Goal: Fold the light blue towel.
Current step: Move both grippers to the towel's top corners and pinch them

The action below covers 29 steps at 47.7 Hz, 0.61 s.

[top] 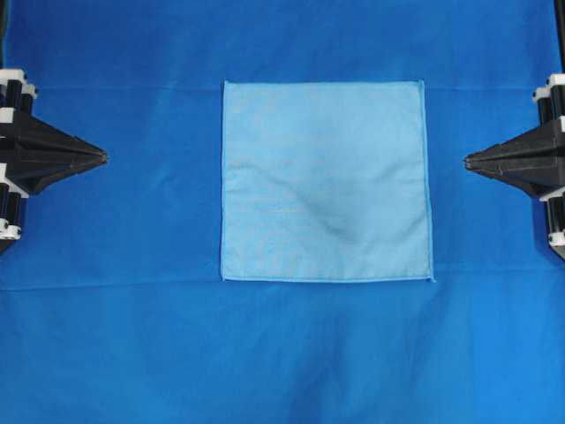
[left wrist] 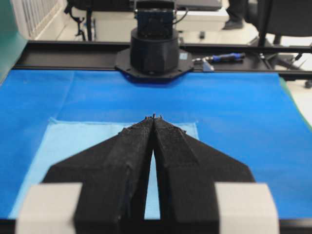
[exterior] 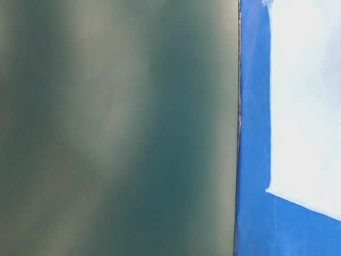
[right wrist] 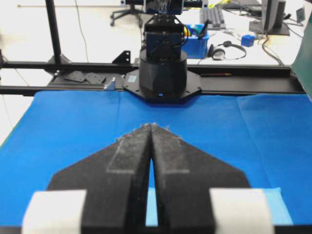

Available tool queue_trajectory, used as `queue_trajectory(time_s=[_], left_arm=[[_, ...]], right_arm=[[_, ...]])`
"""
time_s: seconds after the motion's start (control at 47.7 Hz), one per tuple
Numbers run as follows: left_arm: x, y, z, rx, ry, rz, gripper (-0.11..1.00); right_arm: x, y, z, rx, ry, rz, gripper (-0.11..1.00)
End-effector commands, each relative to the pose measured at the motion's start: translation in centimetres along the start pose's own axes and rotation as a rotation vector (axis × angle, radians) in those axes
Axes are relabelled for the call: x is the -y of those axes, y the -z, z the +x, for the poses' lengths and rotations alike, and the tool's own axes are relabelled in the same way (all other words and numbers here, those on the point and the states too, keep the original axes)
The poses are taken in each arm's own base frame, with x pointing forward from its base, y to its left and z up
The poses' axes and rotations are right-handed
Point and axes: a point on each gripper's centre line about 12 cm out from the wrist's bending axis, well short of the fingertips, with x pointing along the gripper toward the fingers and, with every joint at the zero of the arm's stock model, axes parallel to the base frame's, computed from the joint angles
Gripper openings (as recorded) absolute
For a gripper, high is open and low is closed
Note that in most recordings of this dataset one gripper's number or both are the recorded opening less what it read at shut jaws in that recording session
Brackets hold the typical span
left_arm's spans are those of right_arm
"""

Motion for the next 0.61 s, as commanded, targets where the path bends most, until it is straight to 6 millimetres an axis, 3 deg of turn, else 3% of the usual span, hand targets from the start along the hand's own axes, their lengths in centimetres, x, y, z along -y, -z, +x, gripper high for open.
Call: queue_trajectory(time_s=[0.0,0.272,0.587], left_arm=[[-0.4,-0.7,0.8,0.011,-0.021,0.011,0.0],[-2.7,1.5,3.6,-0.069,-0.118,0.041,0.0],[-7.7,6.6,8.0,-0.277,-0.265,0.021,0.0]], right_arm=[[0.4,-0.8,0.4,0.014,0.019,0.001,0.0],[3.9,0.4,1.0,-0.246,0.187,0.021,0.0],[9.5,5.1,1.1,-0.502,0.418,0.077,0.0]])
